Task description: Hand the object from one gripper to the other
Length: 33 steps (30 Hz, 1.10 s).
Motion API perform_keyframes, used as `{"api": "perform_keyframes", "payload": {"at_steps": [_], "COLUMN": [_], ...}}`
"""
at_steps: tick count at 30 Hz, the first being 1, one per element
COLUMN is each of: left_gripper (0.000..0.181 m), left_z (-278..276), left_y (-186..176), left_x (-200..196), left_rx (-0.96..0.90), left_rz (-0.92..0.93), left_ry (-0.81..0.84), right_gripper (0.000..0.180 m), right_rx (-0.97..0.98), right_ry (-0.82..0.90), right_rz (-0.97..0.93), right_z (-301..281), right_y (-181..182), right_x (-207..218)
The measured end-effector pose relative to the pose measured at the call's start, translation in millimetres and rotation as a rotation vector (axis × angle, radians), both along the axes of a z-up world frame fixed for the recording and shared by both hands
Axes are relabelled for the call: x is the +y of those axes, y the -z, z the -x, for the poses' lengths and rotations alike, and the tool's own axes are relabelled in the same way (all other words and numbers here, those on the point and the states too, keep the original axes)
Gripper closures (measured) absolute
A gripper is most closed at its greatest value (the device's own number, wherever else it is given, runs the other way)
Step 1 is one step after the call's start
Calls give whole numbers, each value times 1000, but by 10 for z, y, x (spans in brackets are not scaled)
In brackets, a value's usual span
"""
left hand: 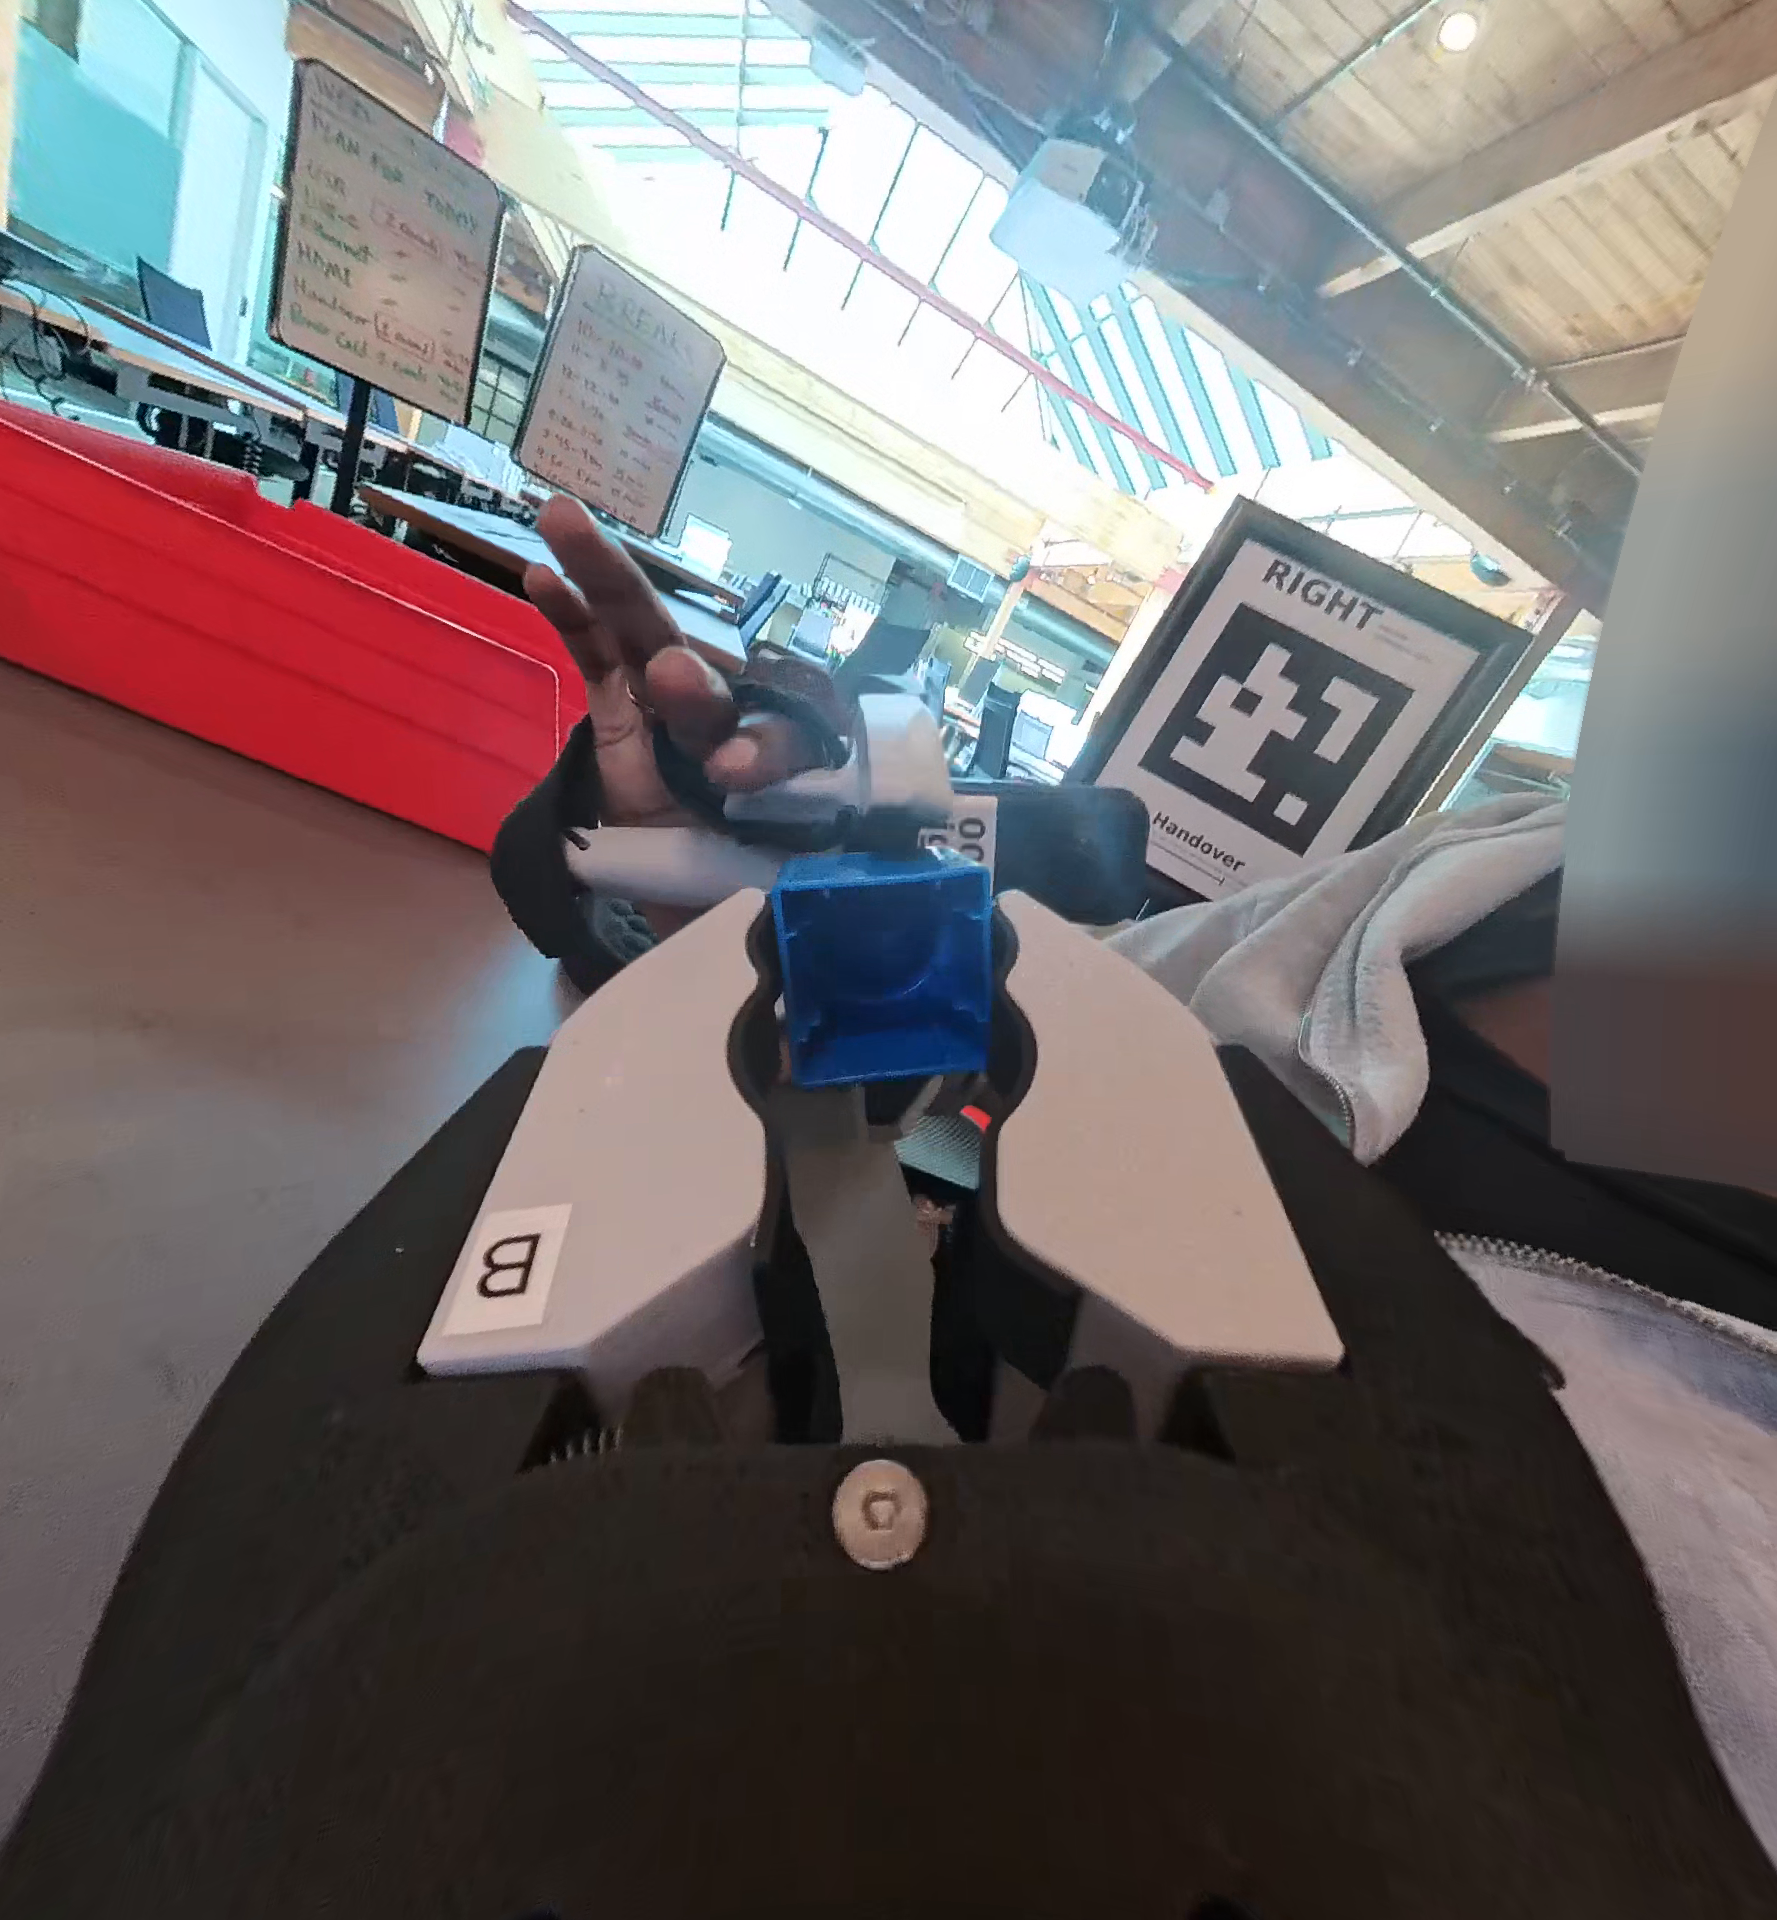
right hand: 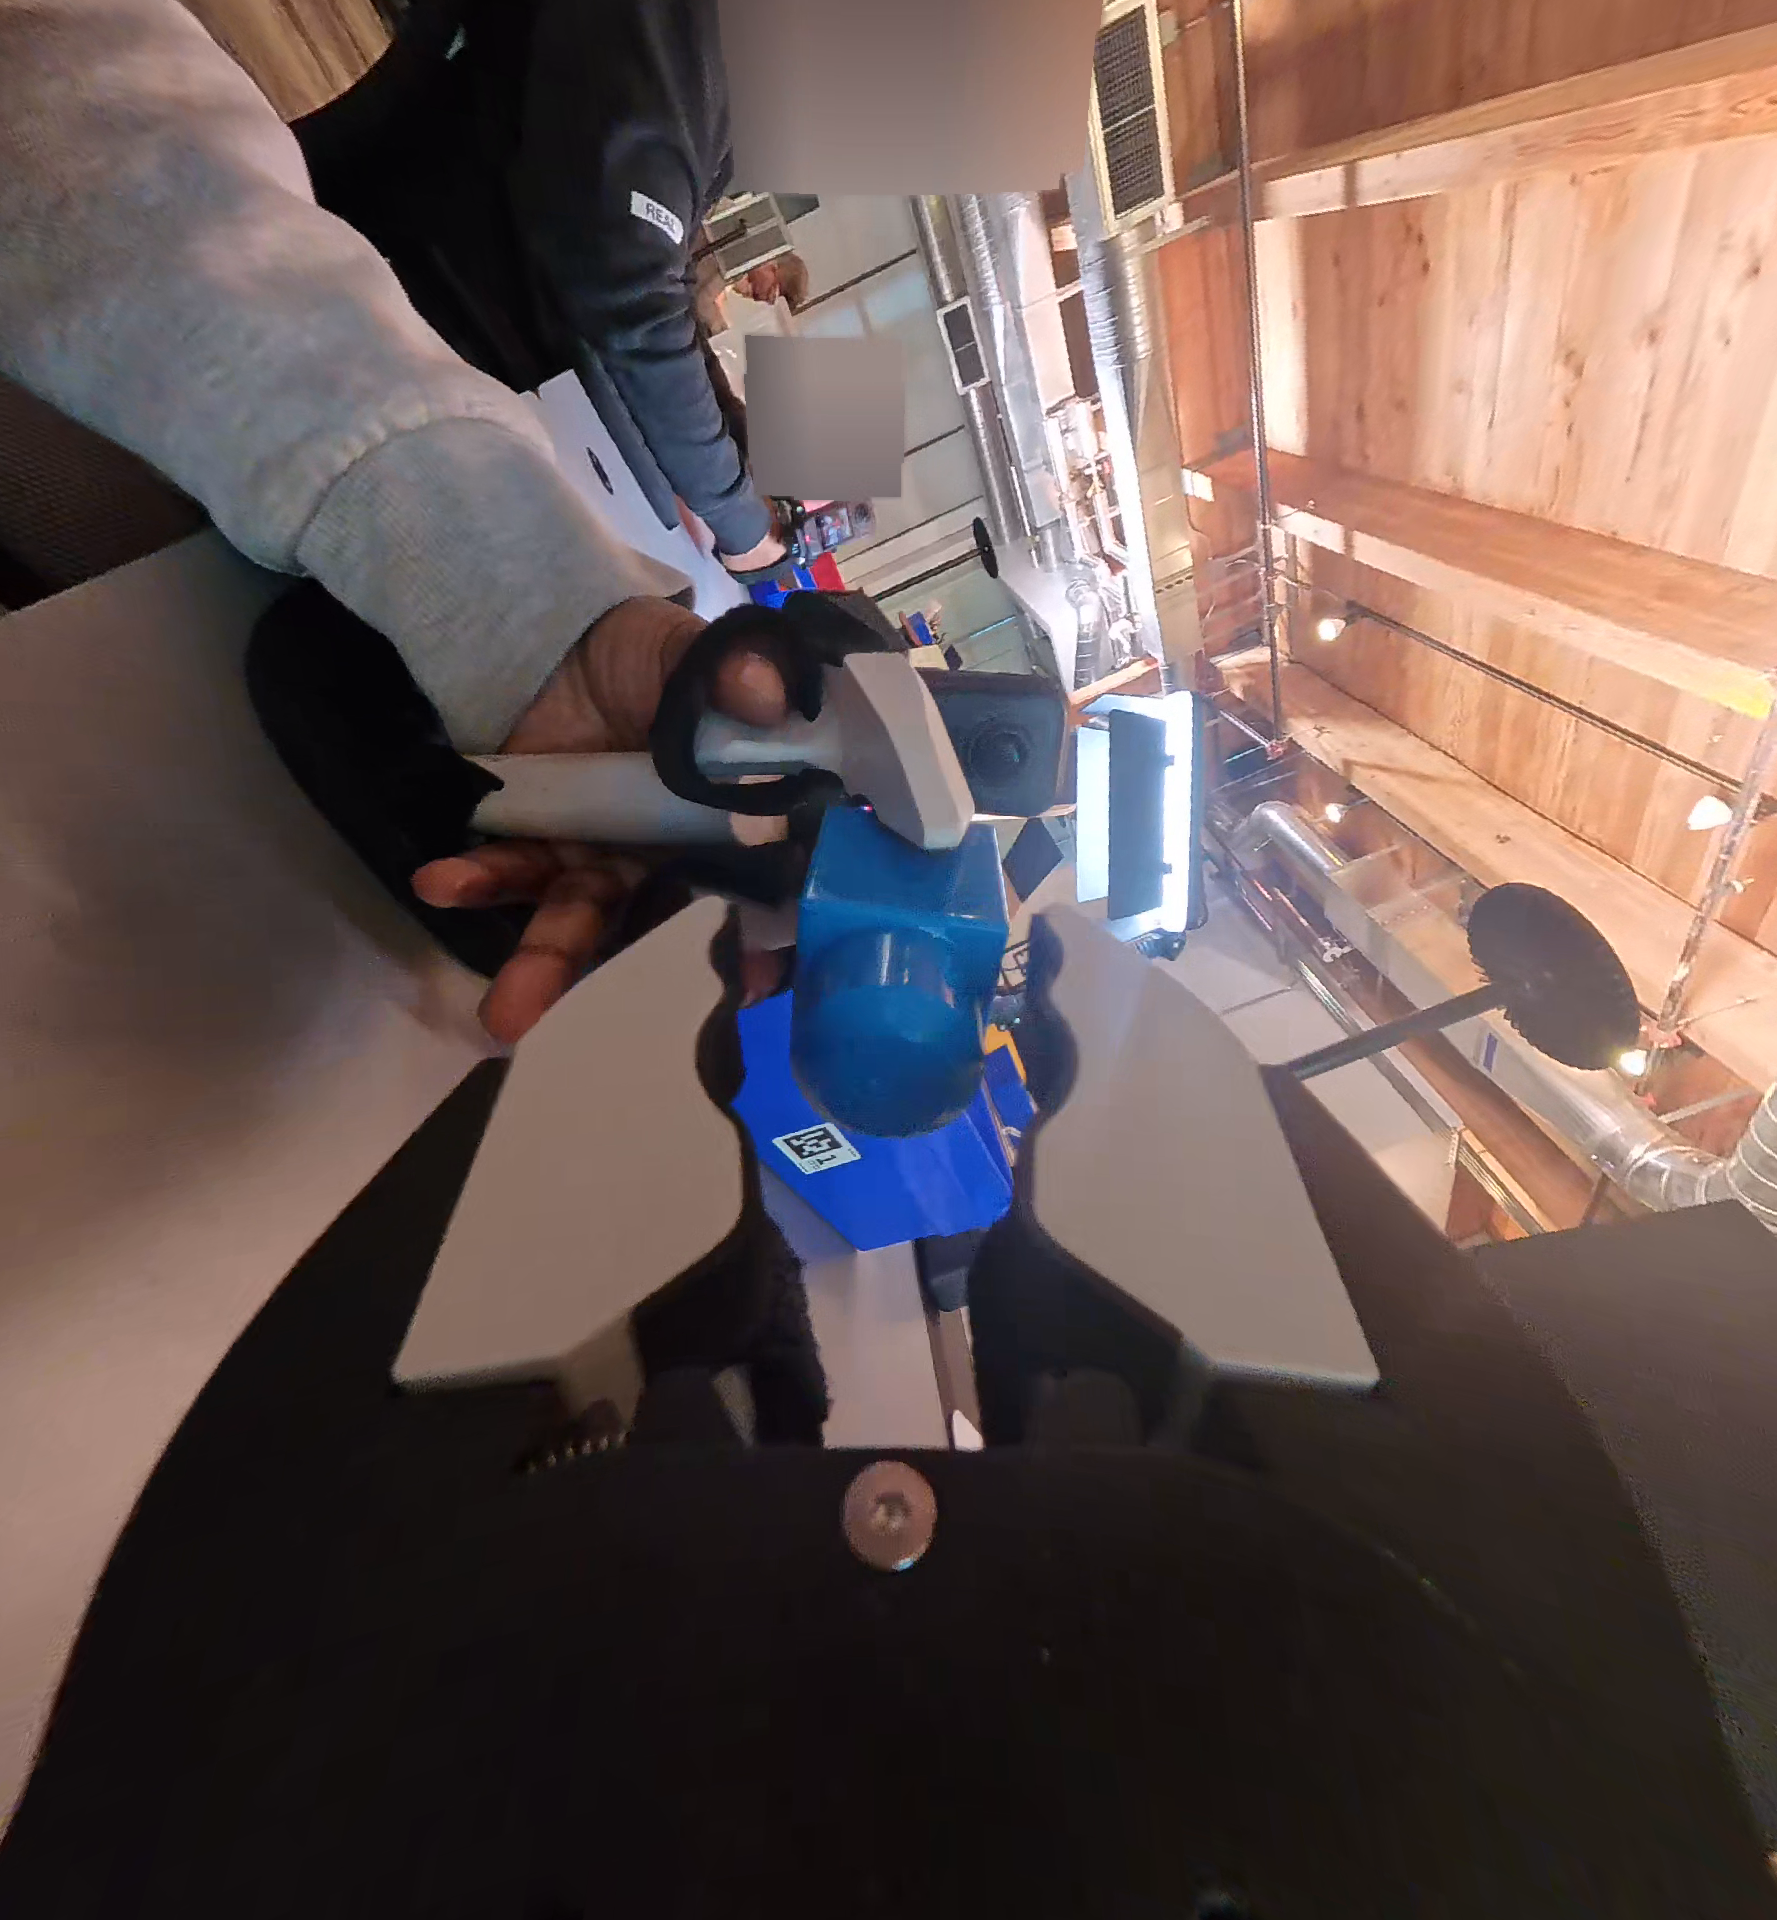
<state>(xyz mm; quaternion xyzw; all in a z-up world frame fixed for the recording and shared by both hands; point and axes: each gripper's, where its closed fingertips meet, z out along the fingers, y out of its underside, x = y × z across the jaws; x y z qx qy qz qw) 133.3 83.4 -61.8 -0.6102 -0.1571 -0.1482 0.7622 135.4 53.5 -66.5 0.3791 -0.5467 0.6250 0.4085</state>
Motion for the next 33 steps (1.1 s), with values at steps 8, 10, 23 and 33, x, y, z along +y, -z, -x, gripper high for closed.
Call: {"api": "perform_keyframes", "payload": {"at_steps": [8,10,23,33], "left_gripper": [110,99,110,145], "left_z": [10,52,213,175], "left_y": [-149,-200,236,193], "left_x": [-16,-47,124,109], "left_rx": [360,531,1253,1277], "left_rz": [-24,6,557,536], "left_ry": [-215,-342,-578,-585], "right_gripper": [143,143,143,143], "right_rx": [-276,-511,-1683,-1716], "right_ry": [-71,-146,-484,-493], "right_rz": [17,14,-582,-612], "right_z": [46,110,67,37], "right_y": [-149,-231,116,156], "right_x": [91,143,162,142]}}
